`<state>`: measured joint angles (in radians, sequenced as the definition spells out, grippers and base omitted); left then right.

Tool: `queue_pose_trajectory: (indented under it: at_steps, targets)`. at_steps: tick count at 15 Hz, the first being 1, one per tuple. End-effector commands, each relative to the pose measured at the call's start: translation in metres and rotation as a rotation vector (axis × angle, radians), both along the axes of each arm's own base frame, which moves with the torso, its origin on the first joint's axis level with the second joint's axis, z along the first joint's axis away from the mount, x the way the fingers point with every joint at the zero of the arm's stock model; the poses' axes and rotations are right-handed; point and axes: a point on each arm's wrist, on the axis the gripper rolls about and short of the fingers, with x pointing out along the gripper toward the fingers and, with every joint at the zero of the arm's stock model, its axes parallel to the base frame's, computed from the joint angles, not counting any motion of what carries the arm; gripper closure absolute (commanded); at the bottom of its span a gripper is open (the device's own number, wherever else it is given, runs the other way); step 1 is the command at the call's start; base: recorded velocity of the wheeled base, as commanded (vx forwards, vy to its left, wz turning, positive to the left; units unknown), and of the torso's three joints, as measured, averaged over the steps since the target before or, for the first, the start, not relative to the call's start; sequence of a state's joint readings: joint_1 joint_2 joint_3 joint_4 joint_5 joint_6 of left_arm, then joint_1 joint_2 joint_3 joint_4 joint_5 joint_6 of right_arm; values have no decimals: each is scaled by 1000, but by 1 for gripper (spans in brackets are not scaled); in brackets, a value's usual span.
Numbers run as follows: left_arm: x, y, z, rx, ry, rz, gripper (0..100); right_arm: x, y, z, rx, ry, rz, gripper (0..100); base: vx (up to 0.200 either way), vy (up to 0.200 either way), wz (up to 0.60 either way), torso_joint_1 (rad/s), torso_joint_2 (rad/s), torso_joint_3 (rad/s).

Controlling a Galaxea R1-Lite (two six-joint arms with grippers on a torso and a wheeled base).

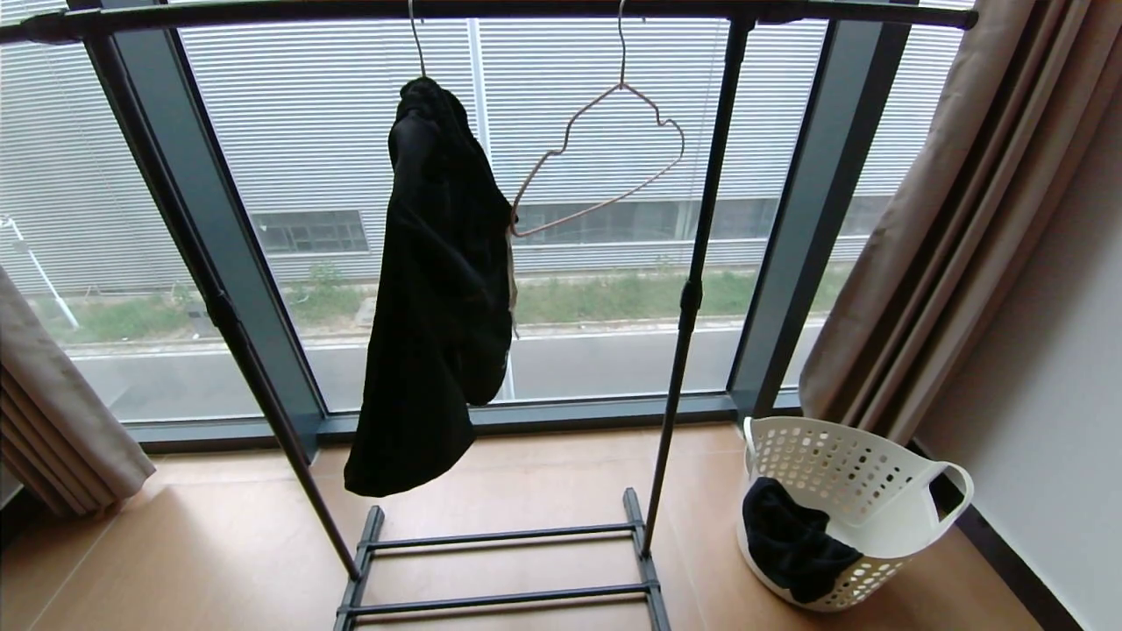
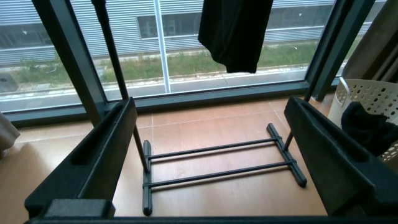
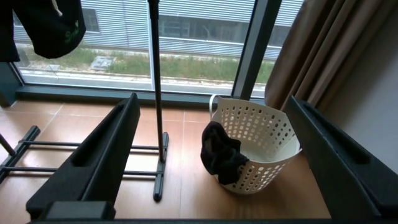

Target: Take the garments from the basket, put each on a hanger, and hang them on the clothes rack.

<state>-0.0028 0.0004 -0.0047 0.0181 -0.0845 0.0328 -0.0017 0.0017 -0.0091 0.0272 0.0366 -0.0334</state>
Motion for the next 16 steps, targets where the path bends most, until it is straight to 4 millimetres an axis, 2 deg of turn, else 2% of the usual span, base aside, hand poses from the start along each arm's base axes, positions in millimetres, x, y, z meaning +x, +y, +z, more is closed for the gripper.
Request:
queue_pose_trajectory:
  at_steps: [1, 9, 13, 16]
  targets:
    - [0, 0, 0, -1, 0, 1, 0, 0, 0, 0, 0, 2, 0, 0, 0, 0, 0, -134, 471, 325]
    - [0, 0, 0, -1, 0, 0, 0, 0, 0, 0, 0, 0, 0, 0, 0, 0, 0, -97, 456, 357]
    - [0, 0, 0, -1, 0, 0, 0, 0, 0, 0, 0, -3, 0, 0, 0, 0, 0, -19, 135, 118]
    - [0, 0, 0, -1, 0, 0, 0, 0, 0, 0, 0, -1, 2, 0, 0, 0, -600, -1, 22, 15]
